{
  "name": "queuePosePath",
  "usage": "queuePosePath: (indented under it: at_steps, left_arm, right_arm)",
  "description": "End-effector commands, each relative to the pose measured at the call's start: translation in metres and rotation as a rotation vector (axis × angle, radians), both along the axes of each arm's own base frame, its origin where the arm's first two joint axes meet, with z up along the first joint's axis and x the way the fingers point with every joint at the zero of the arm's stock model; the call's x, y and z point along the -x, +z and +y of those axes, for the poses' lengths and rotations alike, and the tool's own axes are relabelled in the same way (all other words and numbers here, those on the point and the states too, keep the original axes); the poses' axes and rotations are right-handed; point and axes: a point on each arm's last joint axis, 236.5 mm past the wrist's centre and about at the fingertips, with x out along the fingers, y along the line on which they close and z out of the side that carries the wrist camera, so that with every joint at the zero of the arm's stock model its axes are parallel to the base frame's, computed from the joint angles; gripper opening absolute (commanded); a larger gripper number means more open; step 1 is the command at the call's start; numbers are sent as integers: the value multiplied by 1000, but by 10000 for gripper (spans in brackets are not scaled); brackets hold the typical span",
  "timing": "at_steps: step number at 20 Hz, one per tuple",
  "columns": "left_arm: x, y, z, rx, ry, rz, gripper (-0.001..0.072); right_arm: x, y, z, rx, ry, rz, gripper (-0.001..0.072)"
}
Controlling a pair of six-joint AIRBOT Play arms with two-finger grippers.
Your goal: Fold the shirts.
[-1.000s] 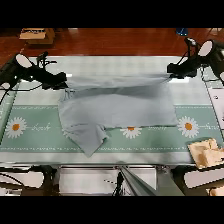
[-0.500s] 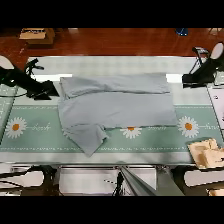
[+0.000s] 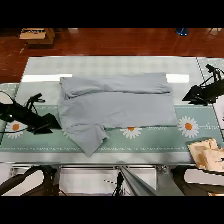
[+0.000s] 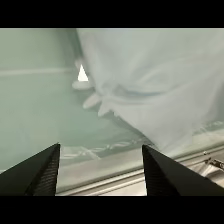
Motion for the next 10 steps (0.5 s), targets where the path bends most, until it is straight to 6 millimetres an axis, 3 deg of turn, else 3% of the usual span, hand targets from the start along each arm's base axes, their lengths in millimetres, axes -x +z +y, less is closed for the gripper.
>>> queuePosePath:
  at_steps: [1,4,7,8,10]
  left_arm:
    - [10,-17,-26,81,74,-2,625]
    - [-4,-27,-38,51,52,-71,619]
    - [-6,-41,-54,26,19,-61,596]
    - [-7,-47,-59,12,21,-54,457]
    - [-8,-61,-66,-9,15,-42,435]
  right_arm:
    - [-5,5,12,-73,-26,-40,497]
    - [-7,11,12,-68,-31,-62,496]
    - [-12,18,8,-43,-39,-101,496]
    - [-14,21,7,-36,-43,-116,496]
    - [-15,28,7,-33,-66,-127,497]
